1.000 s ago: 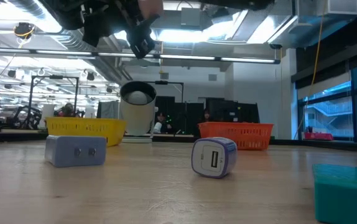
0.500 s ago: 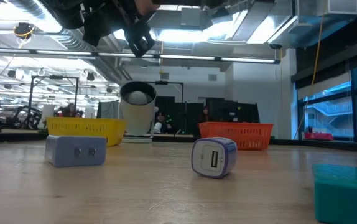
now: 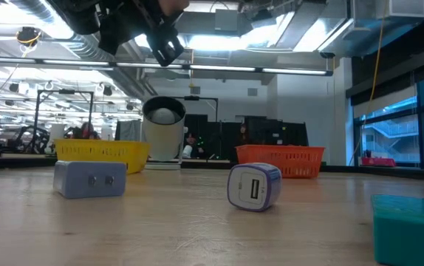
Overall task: Pick & Place Office items
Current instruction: Put the light pink charger adapter into the orange bin
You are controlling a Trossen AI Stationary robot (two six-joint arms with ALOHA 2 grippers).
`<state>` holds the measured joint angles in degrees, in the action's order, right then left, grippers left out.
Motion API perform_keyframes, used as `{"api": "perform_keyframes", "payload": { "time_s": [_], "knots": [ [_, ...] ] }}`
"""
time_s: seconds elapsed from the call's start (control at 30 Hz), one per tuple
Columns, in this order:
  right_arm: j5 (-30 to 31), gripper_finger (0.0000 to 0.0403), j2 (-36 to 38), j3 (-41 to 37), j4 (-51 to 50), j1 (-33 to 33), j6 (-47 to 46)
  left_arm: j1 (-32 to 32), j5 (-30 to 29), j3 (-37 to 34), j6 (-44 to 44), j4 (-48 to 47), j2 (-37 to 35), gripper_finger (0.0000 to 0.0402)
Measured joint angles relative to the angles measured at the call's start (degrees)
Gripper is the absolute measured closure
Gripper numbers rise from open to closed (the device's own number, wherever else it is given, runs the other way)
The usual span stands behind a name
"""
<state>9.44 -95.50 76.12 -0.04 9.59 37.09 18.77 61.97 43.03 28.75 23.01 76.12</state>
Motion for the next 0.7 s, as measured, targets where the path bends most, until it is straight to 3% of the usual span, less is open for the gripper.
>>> {"api": "perform_keyframes", "payload": {
  "time_s": [0.5, 0.6, 0.7],
  "knots": [
    [-4.6, 0.0361, 0.07, 0.0, -0.11, -0.55, -0.21, -0.85, 3.39, -0.04, 0.92, -0.36, 0.0, 0.0166],
    [-4.83, 0.0361, 0.07, 0.0, 0.02, -0.55, -0.77, -0.85, 3.76, -0.04, 0.92, -0.17, 0.0, 0.0168],
    [-1.93, 0.0327, 0.04, 0.0, 0.03, -0.59, -1.93, -0.77, 3.56, -0.04, 0.98, -0.03, 0.0, 0.0166]
  ]
}}
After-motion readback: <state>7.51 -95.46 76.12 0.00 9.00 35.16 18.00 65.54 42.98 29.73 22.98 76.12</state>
